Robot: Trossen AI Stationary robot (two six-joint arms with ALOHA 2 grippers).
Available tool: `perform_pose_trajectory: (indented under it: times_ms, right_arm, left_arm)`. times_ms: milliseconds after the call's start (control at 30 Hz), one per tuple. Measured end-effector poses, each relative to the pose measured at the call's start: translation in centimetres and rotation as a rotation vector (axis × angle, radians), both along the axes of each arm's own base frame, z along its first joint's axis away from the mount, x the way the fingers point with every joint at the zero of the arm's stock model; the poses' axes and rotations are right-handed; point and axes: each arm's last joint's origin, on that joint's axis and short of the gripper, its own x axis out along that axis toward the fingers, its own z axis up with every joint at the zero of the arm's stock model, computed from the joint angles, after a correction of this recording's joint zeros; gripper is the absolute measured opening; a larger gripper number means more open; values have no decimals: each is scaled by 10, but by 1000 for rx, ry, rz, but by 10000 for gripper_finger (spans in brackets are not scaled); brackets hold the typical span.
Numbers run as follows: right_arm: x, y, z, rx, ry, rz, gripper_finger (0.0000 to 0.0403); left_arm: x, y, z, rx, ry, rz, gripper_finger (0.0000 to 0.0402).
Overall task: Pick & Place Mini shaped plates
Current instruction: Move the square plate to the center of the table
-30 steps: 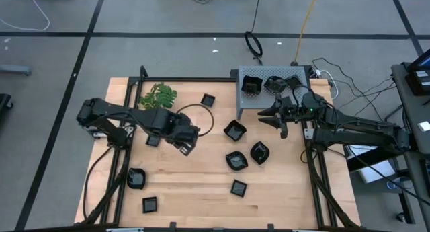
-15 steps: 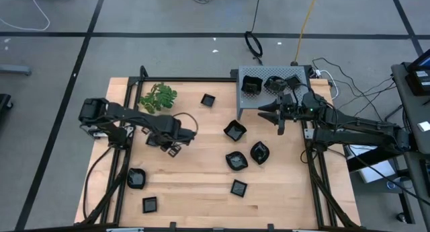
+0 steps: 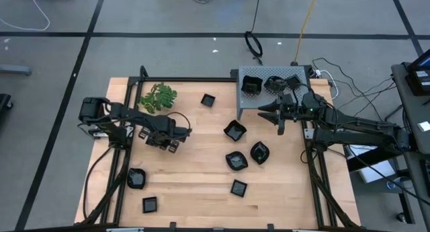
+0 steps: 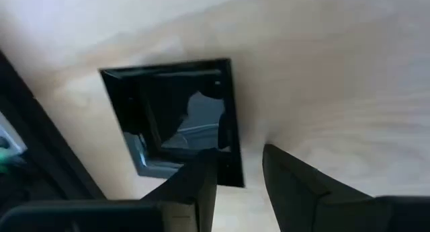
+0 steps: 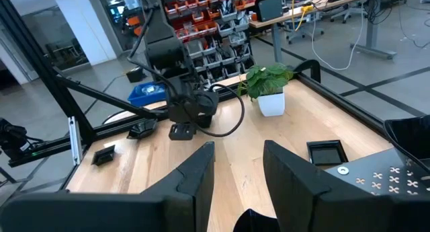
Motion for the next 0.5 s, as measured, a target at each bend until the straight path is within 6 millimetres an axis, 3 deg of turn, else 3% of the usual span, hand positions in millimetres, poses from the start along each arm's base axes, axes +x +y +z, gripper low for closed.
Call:
perform_pose_trajectory:
  times_ms: [333, 500]
  right_arm:
    - [0, -3, 0, -10, 4, -103, 116]
    - [-1, -4, 0, -13, 5, -131, 116]
  left_arm:
    - [4, 8, -2, 53, -48, -91, 118]
    - [6, 8, -3, 48, -69, -118, 68]
